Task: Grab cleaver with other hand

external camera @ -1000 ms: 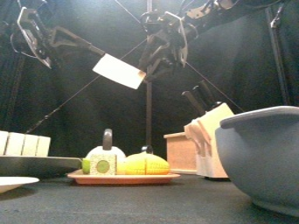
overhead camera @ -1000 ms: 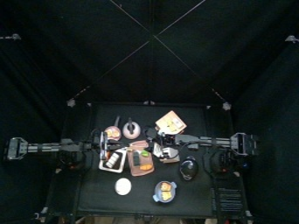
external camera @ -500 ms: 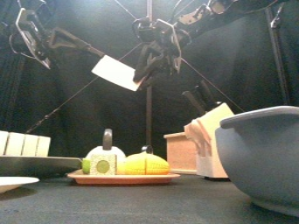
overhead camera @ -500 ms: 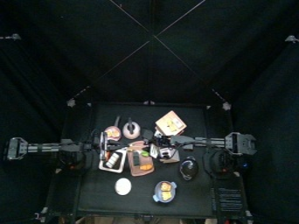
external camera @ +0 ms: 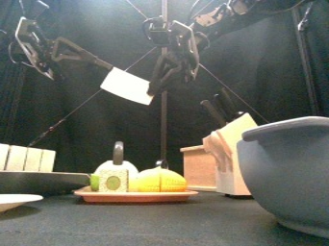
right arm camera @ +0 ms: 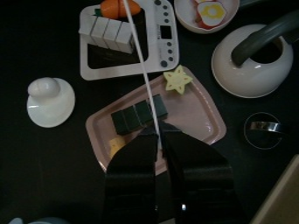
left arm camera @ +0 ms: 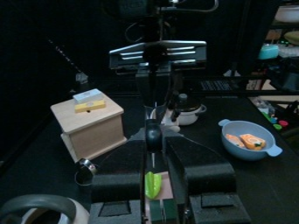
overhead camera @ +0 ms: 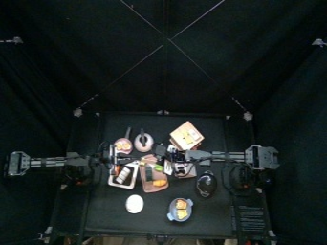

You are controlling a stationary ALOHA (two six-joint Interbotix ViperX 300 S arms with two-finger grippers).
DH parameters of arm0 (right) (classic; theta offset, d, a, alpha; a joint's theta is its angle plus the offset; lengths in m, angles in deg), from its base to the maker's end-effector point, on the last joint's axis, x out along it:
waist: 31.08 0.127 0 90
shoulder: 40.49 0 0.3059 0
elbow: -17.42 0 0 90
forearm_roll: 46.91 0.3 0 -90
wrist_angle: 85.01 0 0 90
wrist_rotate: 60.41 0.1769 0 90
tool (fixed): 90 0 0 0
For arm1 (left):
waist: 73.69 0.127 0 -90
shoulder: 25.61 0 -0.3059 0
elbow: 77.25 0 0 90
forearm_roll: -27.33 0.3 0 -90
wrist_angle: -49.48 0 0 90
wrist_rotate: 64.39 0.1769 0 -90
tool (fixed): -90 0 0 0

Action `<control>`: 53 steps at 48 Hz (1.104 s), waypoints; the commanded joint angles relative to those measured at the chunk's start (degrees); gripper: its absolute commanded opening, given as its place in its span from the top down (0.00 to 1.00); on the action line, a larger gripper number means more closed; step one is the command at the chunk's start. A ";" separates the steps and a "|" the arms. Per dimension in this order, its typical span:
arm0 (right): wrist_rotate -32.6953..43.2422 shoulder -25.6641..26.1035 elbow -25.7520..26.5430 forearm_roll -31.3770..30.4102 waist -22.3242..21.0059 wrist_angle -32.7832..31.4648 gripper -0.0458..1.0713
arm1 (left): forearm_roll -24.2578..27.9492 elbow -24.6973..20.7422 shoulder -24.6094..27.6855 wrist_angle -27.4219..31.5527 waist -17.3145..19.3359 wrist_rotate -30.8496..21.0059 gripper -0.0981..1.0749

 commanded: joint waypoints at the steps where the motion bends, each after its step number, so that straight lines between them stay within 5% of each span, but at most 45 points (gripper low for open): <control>1: 0.09 0.88 0.62 -1.41 0.18 0.62 0.69 | -1.49 0.70 0.09 0.79 -0.35 -0.09 0.51; 53: 0.00 -2.64 -0.44 -2.37 1.05 1.76 0.69 | -2.90 3.69 0.18 3.96 -2.72 -0.09 0.51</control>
